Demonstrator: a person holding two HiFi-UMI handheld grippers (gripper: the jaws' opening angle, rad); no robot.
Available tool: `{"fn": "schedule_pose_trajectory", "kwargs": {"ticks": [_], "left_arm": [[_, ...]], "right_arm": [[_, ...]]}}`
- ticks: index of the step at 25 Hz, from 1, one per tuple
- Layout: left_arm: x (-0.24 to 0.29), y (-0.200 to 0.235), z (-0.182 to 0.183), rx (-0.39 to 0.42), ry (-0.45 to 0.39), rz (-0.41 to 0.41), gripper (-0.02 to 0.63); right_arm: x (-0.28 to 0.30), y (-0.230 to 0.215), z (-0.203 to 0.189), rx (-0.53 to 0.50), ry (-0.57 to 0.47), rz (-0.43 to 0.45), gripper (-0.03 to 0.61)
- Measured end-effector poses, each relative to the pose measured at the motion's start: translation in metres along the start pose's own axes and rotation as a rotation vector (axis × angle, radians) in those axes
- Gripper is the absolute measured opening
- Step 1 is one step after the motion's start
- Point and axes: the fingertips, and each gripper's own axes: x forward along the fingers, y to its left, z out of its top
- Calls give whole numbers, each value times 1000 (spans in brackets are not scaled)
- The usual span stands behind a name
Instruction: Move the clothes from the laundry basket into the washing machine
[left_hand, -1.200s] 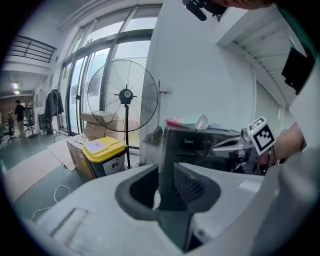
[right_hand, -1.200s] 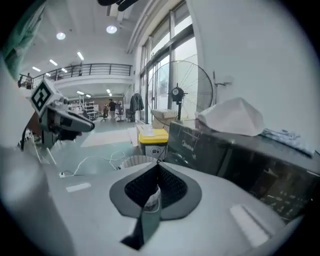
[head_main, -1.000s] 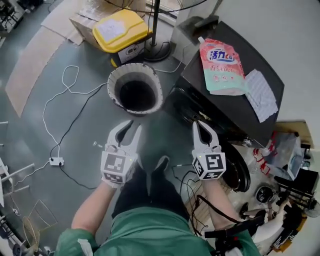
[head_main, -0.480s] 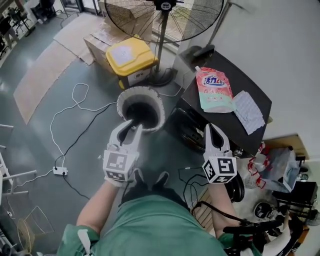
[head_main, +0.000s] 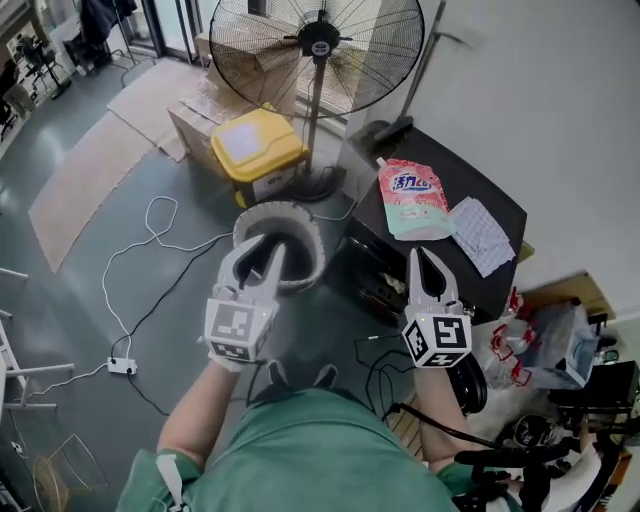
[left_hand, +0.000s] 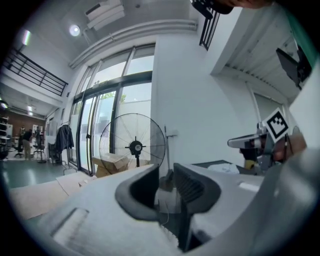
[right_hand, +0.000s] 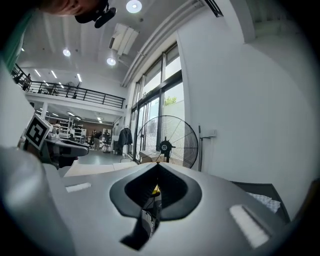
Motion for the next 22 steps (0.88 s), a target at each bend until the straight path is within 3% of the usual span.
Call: {"fn": "schedule_pose_trajectory", "kwargs": {"ticks": [12,22], "left_arm": [[-9,-19,76,145,-134,-42,81],[-15,-22,83,160,-157,-54,80]], "right_arm": [[-20,17,55,-66,-100,8,0],[-27,26,62,-67,-116,11,0]]}}
